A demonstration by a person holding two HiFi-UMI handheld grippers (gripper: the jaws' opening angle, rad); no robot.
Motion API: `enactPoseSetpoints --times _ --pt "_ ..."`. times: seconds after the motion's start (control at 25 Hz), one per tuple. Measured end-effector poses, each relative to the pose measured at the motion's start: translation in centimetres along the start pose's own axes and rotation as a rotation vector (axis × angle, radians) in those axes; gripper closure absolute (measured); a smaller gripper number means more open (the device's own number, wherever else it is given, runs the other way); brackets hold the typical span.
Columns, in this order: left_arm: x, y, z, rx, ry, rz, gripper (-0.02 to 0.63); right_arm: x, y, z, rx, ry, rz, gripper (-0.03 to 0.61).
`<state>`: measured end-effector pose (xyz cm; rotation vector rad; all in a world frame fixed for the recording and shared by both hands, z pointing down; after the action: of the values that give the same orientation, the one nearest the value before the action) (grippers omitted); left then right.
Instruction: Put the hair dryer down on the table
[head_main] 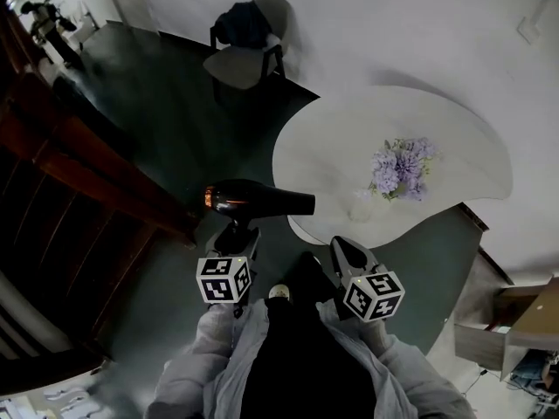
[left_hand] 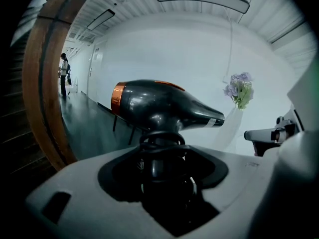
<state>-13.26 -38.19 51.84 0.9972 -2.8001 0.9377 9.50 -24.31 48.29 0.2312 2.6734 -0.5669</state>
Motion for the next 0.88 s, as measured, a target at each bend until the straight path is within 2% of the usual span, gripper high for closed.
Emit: enactPoseSetpoints --times 0.28,0.52,0.88 --pt "-1.5 -6.2 2.9 0.032 0.002 -0.043 0.342 -2.1 -2.2 1.3 0.017 -0.017 0.002 0.569" --pt "-2.7 -11.5 6.3 0.05 -0.029 -0.083 0.342 -2.8 -2.4 1.8 0.012 -0.027 -0.025 0.569" --pt "-6.6 -19.7 10.3 0.104 -0.033 -0.151 0.342 -4.4 -3.4 3.0 -0.005 -0.044 -0.058 0.569"
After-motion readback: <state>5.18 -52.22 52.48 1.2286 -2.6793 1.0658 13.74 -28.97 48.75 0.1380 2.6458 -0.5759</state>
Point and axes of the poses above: the fingertips, and each gripper's own axes: y backward along the fingers, x to its left, z out of its top, the point moved 7 cm from there along y, backward along the fingers, and after that the axes turned 5 degrees about z, right-handed, at the moved point
